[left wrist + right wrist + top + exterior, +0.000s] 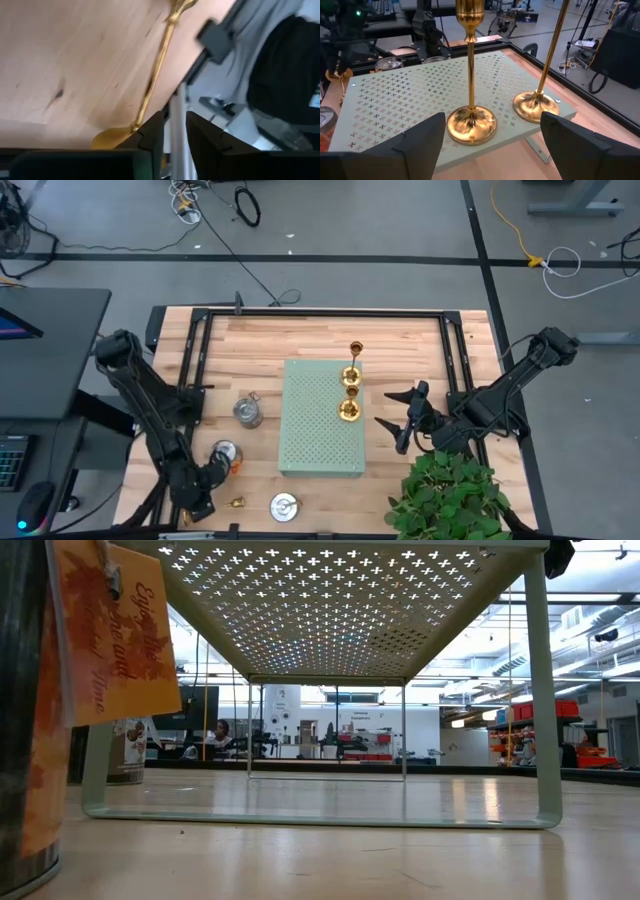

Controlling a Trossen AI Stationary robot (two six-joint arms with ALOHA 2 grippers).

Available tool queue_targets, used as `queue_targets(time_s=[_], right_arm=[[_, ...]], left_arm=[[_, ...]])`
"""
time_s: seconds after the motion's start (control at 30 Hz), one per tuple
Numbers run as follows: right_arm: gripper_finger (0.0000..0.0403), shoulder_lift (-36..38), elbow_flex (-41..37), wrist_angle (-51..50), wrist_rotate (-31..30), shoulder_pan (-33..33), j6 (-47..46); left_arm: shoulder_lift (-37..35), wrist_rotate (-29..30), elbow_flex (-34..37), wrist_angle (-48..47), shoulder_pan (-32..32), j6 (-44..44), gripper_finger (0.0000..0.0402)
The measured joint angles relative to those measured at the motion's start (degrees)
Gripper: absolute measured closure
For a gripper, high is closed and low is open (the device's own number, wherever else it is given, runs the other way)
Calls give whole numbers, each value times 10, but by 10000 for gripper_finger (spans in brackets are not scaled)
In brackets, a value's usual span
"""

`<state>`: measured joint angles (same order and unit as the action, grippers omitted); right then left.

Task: Pick & Place candle stick holders
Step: Align the short gold candle holder with the other short gold candle holder on the shelf

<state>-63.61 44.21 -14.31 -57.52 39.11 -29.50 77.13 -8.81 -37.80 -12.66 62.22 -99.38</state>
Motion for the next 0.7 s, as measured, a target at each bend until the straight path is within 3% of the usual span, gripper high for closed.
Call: queue_targets(time_s=[0.17,0.4,0.7], right_arm=[[71,0,0,0,1,0,0],[71,0,0,0,1,0,2],[71,0,0,-2,5,0,2]], left_arm=[[30,-30,0,-2,-11,34,284],[67,-28,0,25,-17,80,258],[76,-13,-1,33,-16,104,264]])
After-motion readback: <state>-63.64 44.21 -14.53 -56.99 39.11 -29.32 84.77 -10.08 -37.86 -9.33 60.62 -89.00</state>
